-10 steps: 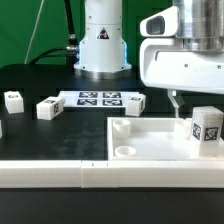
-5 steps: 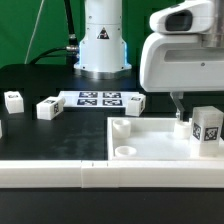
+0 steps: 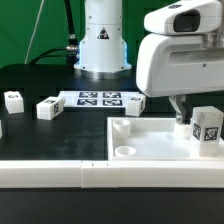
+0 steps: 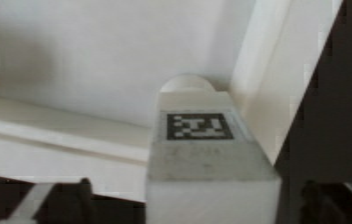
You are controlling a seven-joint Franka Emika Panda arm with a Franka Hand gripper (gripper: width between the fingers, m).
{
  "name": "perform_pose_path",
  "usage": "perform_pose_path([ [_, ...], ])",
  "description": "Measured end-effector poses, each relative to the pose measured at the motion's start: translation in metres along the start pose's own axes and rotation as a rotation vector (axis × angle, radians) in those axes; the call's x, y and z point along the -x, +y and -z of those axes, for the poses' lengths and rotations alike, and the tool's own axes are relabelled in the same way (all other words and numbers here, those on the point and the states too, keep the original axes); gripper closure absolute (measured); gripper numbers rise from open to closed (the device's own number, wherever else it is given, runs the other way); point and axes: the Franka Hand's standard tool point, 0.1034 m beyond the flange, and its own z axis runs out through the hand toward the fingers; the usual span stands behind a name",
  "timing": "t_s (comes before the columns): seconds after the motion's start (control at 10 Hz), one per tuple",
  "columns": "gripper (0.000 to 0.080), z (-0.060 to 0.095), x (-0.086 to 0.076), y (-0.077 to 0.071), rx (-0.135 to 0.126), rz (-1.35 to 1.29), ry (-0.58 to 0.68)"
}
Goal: Assemble one leg
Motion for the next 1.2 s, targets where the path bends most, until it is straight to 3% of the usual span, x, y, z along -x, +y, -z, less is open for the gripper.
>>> perform_pose_path([
  [0.1,0.0258,0.0,0.0,0.0002,0.0,0.0,0.0],
  [0.2,0.0458,0.0,0.0,0.0,0.0,-0.011,0.0],
  [0.3,0.0508,0.0,0.0,0.0,0.0,-0.037,0.0],
  [0.5,0.0508,-0.0005,-0.0004,0.001,-0.009,-0.132,0.009],
  [0.8,0.0508,-0.0006,0.0011,0.0055,-0.052,-0.603,0.036],
  [1.2,0.0505,-0.002,0.0026,0.0069,-0.073,-1.072,0.035],
])
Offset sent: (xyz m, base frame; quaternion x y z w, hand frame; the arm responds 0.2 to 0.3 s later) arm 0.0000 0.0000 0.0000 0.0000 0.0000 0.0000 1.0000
